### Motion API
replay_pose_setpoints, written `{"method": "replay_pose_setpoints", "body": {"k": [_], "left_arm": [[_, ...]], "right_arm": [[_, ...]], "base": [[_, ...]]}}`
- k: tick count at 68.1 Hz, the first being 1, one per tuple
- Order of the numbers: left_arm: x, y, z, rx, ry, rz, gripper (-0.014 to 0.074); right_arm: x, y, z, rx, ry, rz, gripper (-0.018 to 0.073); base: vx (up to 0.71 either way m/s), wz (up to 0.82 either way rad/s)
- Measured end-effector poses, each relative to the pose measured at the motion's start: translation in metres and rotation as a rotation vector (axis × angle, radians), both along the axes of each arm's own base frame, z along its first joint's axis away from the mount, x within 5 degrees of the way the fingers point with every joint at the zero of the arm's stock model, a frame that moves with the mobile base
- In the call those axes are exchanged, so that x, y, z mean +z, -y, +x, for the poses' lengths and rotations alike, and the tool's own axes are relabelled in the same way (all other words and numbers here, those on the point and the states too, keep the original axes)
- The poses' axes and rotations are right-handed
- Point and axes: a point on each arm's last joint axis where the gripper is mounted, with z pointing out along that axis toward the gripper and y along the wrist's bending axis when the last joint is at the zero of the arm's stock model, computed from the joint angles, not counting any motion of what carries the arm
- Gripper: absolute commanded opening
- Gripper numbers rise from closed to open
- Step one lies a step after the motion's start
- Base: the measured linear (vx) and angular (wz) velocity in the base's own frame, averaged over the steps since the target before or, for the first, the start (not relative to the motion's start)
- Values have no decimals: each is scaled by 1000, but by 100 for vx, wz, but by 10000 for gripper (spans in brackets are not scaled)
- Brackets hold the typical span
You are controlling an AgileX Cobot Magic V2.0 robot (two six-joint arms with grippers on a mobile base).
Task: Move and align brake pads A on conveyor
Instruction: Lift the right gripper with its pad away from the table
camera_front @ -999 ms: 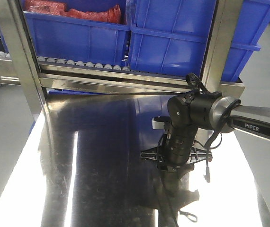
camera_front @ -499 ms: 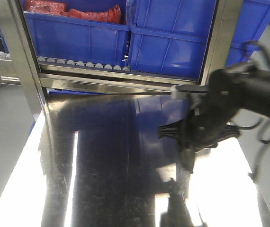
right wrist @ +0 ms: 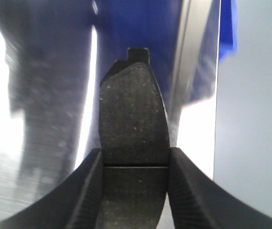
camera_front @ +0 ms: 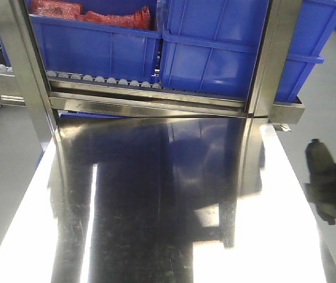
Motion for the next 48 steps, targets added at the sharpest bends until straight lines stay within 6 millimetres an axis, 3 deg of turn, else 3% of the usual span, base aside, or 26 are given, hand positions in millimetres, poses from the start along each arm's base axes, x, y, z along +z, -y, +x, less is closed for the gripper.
{"method": "replay_pose_setpoints", "body": {"k": [10, 23, 36, 48], "left_arm": [[0, 0, 0, 0, 0, 0, -6], [0, 0, 0, 0, 0, 0, -6], [0, 0, 0, 0, 0, 0, -6], [0, 0, 0, 0, 0, 0, -6]], "right_arm": [[5, 10, -41, 9, 165, 32, -7], [-12, 18, -75, 33, 284, 28, -7], [-36, 22, -92, 41, 369, 41, -7], [-39, 23, -98, 41, 428, 54, -7]], "base": [[0, 0], [0, 0], [0, 0], [0, 0]]}}
